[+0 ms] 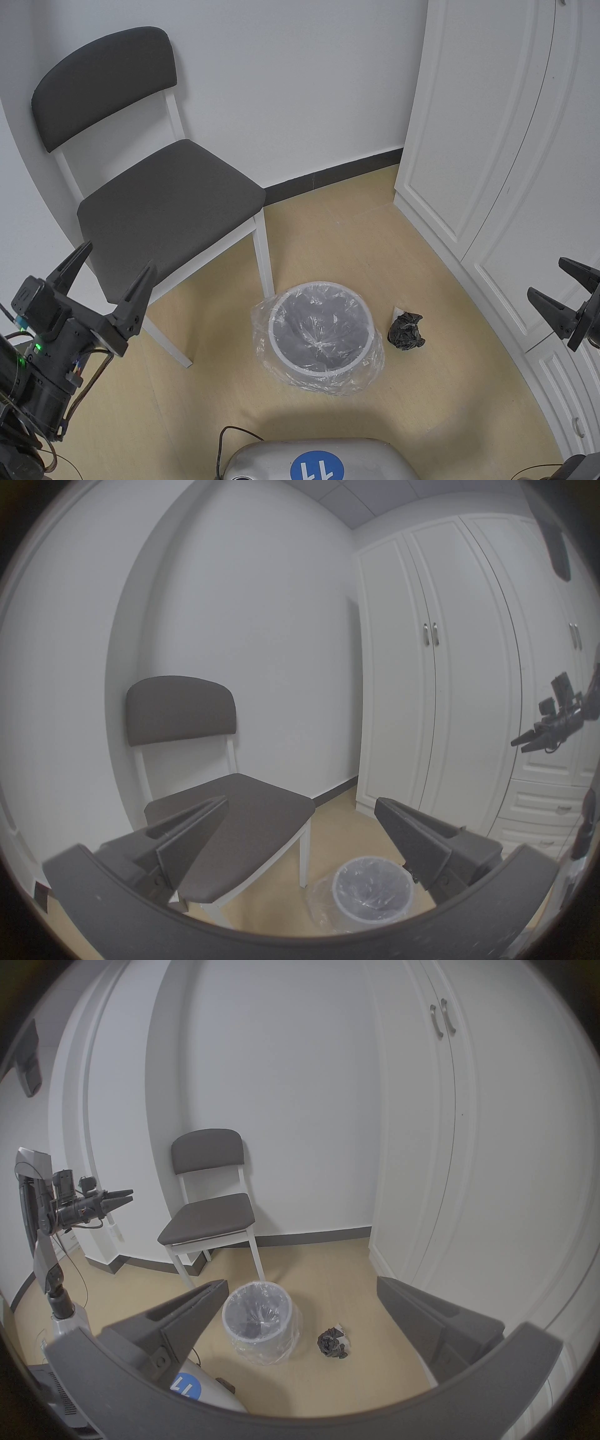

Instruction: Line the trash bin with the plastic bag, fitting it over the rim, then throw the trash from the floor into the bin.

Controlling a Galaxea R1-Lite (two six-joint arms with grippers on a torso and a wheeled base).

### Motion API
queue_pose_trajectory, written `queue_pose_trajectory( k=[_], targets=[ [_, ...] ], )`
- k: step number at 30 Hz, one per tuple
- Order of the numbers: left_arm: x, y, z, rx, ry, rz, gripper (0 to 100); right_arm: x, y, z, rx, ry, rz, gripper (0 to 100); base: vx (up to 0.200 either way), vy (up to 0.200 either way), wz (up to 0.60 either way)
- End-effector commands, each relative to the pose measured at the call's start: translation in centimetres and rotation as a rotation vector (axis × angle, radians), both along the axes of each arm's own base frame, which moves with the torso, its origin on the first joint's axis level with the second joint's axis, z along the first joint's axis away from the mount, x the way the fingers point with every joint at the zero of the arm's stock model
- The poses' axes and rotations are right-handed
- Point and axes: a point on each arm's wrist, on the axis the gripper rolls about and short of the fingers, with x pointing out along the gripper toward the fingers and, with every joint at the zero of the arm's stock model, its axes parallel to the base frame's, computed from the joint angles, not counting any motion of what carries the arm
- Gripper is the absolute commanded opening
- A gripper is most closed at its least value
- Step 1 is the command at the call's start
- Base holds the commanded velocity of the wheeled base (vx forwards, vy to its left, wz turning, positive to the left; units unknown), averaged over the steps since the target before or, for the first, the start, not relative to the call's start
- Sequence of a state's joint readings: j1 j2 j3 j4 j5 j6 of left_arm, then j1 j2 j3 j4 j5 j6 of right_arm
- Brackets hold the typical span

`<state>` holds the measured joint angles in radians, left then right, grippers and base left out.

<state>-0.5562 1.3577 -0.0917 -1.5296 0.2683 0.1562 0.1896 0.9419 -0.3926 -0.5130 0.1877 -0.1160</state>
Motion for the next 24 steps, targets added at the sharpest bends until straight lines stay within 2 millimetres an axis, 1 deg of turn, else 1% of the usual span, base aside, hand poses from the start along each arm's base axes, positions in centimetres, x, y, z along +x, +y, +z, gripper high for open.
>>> queue_pose_trajectory(
  k=[1,2,6,11,12,13,14,18,20,21,22,24],
  targets=[
    [-1.7,1.1,0.1,-0.038,-0.019,-0.004,100,-0.5,-0.2,0.8,0.007,-0.027,-0.011,100,0.000,0.000,0.00],
    [-2.2,1.4,-0.1,-0.042,-0.017,-0.005,100,-0.5,-0.2,0.8,0.006,-0.010,-0.015,100,0.000,0.000,0.00],
    [-2.5,1.6,0.5,-0.062,-0.050,-0.009,100,0.2,-0.4,1.1,0.028,0.037,-0.063,100,0.000,0.000,0.00],
    [-1.3,0.8,2.4,-0.076,-0.096,-0.015,100,0.9,-0.3,1.1,0.073,0.099,-0.089,100,0.000,0.000,0.00],
    [-1.3,0.8,2.4,-0.076,-0.096,-0.015,100,0.9,-0.3,1.1,0.073,0.099,-0.089,100,0.000,0.000,0.00],
    [-0.7,0.5,3.4,-0.078,-0.092,-0.005,100,1.3,-0.4,0.7,0.101,0.138,-0.106,100,0.000,0.000,0.00],
    [-0.7,0.4,3.5,-0.070,-0.072,-0.006,100,1.5,-0.4,0.5,0.118,0.162,-0.118,100,0.000,0.000,0.00],
    [-1.3,0.8,3.3,-0.040,-0.003,-0.010,100,1.7,-0.7,0.2,0.154,0.213,-0.194,100,0.000,0.000,0.00],
    [-1.4,0.9,2.6,0.009,0.083,-0.010,100,1.7,-0.9,0.2,0.167,0.248,-0.255,100,0.000,0.000,0.00],
    [-1.4,0.9,2.6,0.009,0.083,-0.010,100,1.7,-0.9,0.2,0.167,0.248,-0.255,100,0.000,0.000,0.00],
    [-1.9,1.1,2.1,0.014,0.134,-0.015,100,2.0,-0.9,0.1,0.162,0.288,-0.285,100,0.000,0.000,0.00],
    [-2.1,1.3,1.8,0.022,0.172,-0.013,100,2.4,-0.8,0.2,0.163,0.308,-0.293,100,0.000,0.000,0.00]
  ],
)
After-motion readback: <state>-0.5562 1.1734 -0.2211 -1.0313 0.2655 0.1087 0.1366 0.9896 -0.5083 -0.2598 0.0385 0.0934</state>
